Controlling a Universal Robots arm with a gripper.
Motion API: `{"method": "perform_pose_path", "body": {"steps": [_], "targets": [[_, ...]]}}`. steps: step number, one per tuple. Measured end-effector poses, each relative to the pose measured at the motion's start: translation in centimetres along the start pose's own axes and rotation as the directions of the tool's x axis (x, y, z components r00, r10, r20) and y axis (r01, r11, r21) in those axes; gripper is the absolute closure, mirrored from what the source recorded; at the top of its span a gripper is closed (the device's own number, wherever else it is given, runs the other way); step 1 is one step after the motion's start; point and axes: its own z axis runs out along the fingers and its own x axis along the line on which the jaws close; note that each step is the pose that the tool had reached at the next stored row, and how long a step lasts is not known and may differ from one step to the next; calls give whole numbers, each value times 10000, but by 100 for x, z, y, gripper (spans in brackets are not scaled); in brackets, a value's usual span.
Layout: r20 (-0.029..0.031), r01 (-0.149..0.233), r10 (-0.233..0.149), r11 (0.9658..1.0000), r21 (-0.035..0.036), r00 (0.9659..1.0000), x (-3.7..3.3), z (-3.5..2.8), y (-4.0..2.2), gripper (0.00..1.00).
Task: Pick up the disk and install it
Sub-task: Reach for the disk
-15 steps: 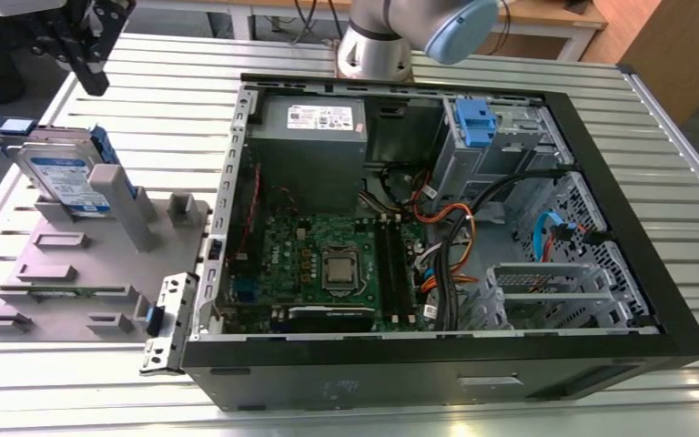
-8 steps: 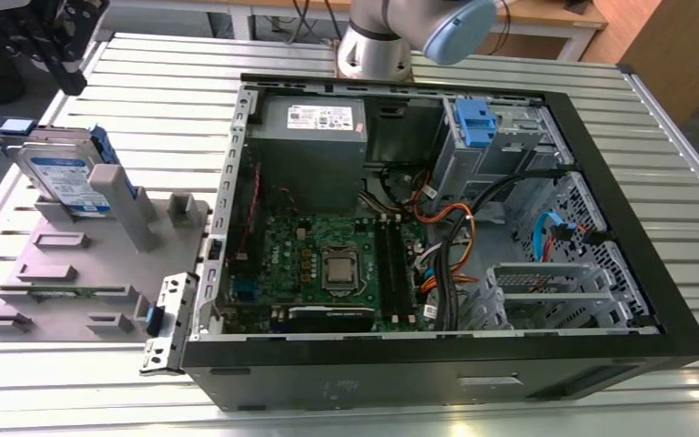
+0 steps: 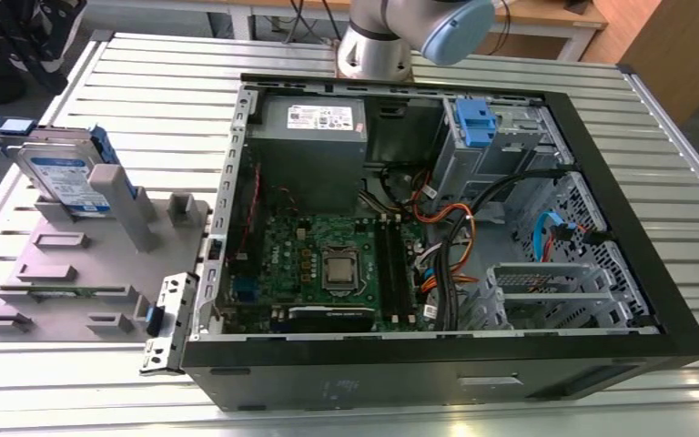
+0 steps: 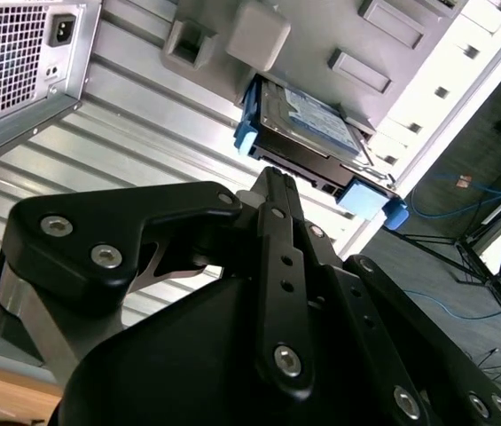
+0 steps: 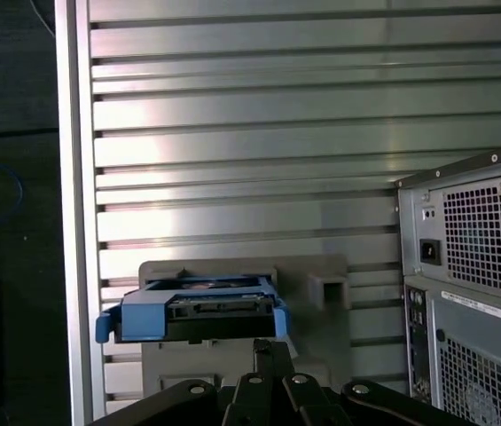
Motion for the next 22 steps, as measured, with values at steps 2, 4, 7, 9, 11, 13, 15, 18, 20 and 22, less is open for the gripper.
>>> {"method": "perform_pose_path", "body": {"steps": [2,4,7,9,11,13,15,18,20,22], "targets": [[1,1,-1,10000,-1,10000,2,0,0,89],[1,0,0,10000,-1,10000,3,1,0,89],[2,0,0,10000,-2,10000,4,3,0,89],[2,0,0,10000,-2,10000,5,28,-1,89],[1,-1,1,10000,-1,10000,12,45,-2,89],[0,-1,1,10000,0,10000,38,55,-5,89],[1,0,0,10000,-1,10000,80,65,-8,89],[1,1,-1,10000,-1,10000,145,78,-14,89],[1,-1,1,10000,-1,10000,182,96,-17,89],[3,-1,1,10000,-2,10000,202,127,-20,89]]}}
